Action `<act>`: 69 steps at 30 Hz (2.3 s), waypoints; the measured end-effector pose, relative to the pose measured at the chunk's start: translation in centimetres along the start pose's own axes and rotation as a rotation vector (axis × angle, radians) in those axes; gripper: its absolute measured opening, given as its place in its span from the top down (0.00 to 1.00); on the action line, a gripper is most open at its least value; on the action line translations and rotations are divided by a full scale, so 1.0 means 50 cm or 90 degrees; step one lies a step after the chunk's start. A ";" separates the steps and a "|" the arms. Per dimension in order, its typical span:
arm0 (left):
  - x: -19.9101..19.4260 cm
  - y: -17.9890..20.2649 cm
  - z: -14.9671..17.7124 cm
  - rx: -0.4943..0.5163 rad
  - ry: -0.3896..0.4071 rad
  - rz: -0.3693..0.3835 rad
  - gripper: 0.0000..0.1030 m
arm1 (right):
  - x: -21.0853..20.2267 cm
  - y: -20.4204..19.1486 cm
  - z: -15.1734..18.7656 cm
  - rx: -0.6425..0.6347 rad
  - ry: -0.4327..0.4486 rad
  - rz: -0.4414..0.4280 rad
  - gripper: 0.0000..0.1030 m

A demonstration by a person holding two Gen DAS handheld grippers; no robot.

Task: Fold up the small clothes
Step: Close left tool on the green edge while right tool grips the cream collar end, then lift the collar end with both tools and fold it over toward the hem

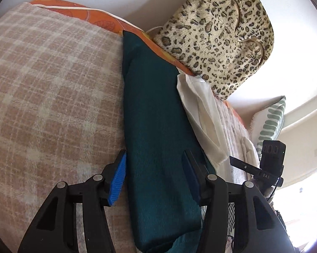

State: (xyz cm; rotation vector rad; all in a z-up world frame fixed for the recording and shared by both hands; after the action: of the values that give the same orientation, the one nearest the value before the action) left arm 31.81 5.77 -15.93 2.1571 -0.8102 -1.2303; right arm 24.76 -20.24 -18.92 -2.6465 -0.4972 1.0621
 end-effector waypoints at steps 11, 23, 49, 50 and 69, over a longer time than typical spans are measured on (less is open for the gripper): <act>0.069 -0.050 -0.189 -0.024 0.028 0.029 0.53 | 0.088 0.005 -0.170 0.016 0.016 -0.013 0.63; 0.108 -0.082 -0.302 -0.039 0.042 0.017 0.58 | 0.165 0.055 -0.306 0.086 0.028 -0.068 0.63; 0.145 -0.039 -0.351 0.050 0.059 -0.001 0.98 | 0.178 0.020 -0.366 0.026 0.059 -0.025 0.99; 0.139 -0.034 -0.351 0.050 0.062 0.004 0.98 | 0.170 0.018 -0.367 0.026 0.063 -0.028 0.99; -0.016 0.152 -0.253 0.134 0.085 0.024 0.98 | -0.083 -0.103 -0.302 -0.079 0.121 -0.026 0.99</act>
State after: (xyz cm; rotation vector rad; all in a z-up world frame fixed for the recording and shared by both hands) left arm 40.79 2.98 -4.55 2.3503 -0.9546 -1.0083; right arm 31.45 -18.70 -3.93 -2.7953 -0.5906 0.7813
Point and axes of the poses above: each gripper's, at about its wrist camera, not at the fingertips, and x roughly the way its jaws point, y to its right, z to its underside, the point moved 4 cm from there along x, roughly the way its jaws point, and after that the axes turned 10 degrees about z, right-handed, at the moved point
